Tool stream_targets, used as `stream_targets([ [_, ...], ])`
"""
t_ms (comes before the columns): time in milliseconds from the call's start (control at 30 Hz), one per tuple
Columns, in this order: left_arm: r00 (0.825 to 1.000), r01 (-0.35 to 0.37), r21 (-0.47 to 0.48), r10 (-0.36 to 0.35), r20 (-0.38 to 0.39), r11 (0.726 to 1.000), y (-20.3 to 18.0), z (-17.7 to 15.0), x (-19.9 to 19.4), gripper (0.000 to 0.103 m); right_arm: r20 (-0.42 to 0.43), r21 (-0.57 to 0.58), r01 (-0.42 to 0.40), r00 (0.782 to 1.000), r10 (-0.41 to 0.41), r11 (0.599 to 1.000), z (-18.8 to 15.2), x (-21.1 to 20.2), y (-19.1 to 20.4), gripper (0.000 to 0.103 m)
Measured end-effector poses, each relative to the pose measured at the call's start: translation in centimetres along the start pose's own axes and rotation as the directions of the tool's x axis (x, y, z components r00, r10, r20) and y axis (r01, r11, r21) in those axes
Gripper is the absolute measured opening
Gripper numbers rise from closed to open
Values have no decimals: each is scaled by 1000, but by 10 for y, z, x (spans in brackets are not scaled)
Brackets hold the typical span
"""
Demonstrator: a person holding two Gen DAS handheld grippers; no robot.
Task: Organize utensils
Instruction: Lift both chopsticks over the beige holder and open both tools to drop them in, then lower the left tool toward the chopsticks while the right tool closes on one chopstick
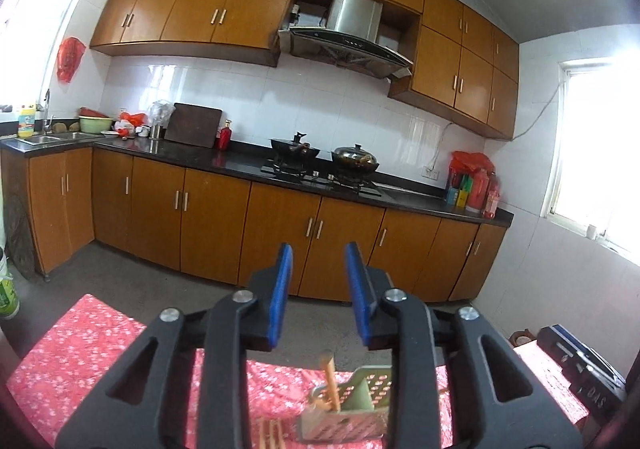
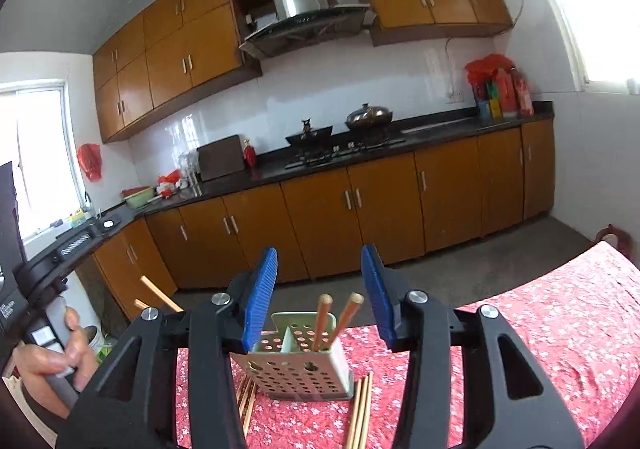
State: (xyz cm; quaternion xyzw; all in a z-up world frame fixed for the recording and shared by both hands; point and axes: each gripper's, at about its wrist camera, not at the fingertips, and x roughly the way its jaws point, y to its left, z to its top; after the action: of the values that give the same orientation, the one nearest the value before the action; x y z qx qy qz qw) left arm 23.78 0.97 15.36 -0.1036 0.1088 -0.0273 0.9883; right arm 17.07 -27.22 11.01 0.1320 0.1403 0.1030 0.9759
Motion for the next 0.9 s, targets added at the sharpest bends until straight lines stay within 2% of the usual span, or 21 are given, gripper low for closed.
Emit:
stream_targets([
  [67, 1000, -29, 8, 29, -12, 1000, 13, -4, -21, 37, -3, 7, 21, 1000, -21, 1000, -4, -11, -6, 46],
  [133, 998, -57, 17, 58, -33, 998, 26, -16, -39, 38, -24, 13, 58, 998, -58, 998, -13, -20, -15, 46],
  [267, 983, -127, 60, 134, -127, 990, 60, -59, -58, 40, -132, 29, 143, 982, -138, 989, -51, -22, -43, 46],
  [333, 966, -153, 91, 168, -195, 984, 76, -88, -57, 40, -232, 41, 185, 958, -171, 982, -79, -11, -58, 46],
  [400, 945, -170, 96, 190, -267, 981, 90, -114, -53, 40, -342, 55, 192, 926, -163, 980, -107, 4, -67, 45],
  [433, 932, -175, 95, 196, -306, 980, 98, -129, -50, 40, -391, 61, 188, 908, -150, 980, -121, 11, -69, 40],
  [500, 909, -183, 94, 205, -363, 979, 108, -150, -47, 40, -459, 70, 161, 882, -111, 984, -141, 21, -67, 32],
  [533, 898, -179, 88, 199, -393, 980, 112, -161, -45, 40, -502, 71, 137, 861, -84, 988, -154, 29, -63, 29],
  [633, 876, -156, 74, 173, -451, 985, 115, -181, -41, 40, -575, 61, 95, 817, -43, 994, -178, 44, -52, 23],
  [733, 862, -127, 60, 140, -487, 990, 112, -193, -40, 40, -605, 44, 77, 796, -35, 996, -191, 52, -44, 23],
  [900, 847, -89, 66, 110, -520, 994, 102, -208, -36, 40, -617, 3, 78, 785, -59, 997, -201, 55, -34, 21],
])
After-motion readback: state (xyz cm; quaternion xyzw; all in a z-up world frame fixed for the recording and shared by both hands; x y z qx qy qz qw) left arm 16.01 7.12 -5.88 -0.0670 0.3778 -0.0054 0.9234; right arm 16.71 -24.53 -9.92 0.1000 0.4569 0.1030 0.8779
